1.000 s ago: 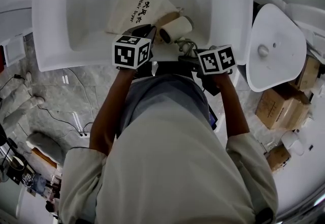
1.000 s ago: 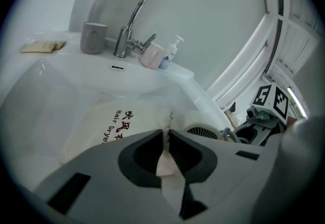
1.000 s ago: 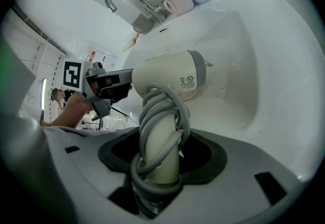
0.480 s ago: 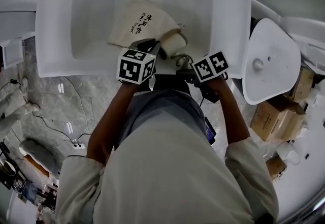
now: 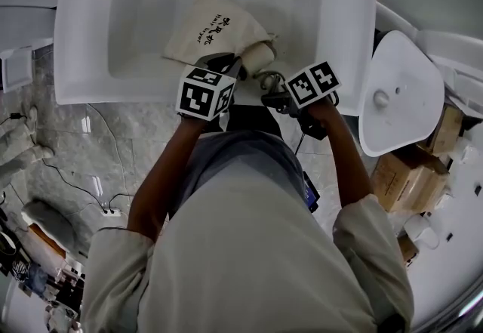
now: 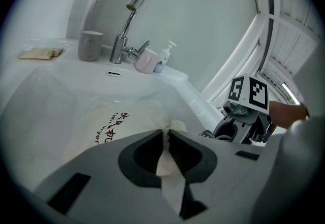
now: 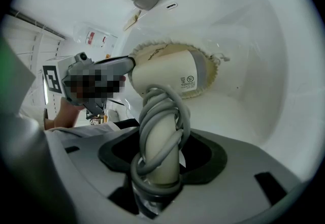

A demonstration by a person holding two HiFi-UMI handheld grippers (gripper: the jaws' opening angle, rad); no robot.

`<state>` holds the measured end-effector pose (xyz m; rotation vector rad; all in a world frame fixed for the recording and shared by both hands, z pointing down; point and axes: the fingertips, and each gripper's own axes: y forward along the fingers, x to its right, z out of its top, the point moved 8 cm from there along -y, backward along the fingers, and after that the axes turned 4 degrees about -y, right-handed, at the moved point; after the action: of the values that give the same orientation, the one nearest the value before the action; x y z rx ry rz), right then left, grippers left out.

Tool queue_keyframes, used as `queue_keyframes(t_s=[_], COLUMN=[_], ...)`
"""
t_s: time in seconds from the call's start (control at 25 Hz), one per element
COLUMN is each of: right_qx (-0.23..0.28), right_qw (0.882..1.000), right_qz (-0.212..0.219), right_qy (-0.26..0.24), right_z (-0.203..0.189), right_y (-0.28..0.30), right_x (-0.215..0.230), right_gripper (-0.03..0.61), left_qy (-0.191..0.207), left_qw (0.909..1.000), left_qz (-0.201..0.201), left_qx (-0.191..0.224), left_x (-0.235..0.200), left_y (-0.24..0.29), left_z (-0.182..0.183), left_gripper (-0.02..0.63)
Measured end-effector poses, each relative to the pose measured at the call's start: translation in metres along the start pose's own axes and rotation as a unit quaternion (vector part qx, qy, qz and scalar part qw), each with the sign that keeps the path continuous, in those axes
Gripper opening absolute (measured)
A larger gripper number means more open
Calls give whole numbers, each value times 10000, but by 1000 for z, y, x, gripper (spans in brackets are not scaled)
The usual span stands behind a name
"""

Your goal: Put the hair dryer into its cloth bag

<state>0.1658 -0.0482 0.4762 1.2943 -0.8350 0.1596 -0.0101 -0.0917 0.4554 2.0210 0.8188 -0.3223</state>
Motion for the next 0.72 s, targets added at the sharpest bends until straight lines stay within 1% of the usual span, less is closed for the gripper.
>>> queue_keyframes(t_s=[0.52,0.72], right_qx=[-213,-296], right_qw=[9995,9991], right_qz=[-106,-146], right_qy=[-194,-275], right_z=[11,19], right_y=[3,4], right_x=[-1,0], right_gripper=[245,245], left_qy=[-31,-33], left_qw=[10000,10000], left_qz=[4,-19], left_qx=[71,79], left_x=[1,2], left_y=[-6,-6], left_z=[-6,-4], left_gripper=[44,44])
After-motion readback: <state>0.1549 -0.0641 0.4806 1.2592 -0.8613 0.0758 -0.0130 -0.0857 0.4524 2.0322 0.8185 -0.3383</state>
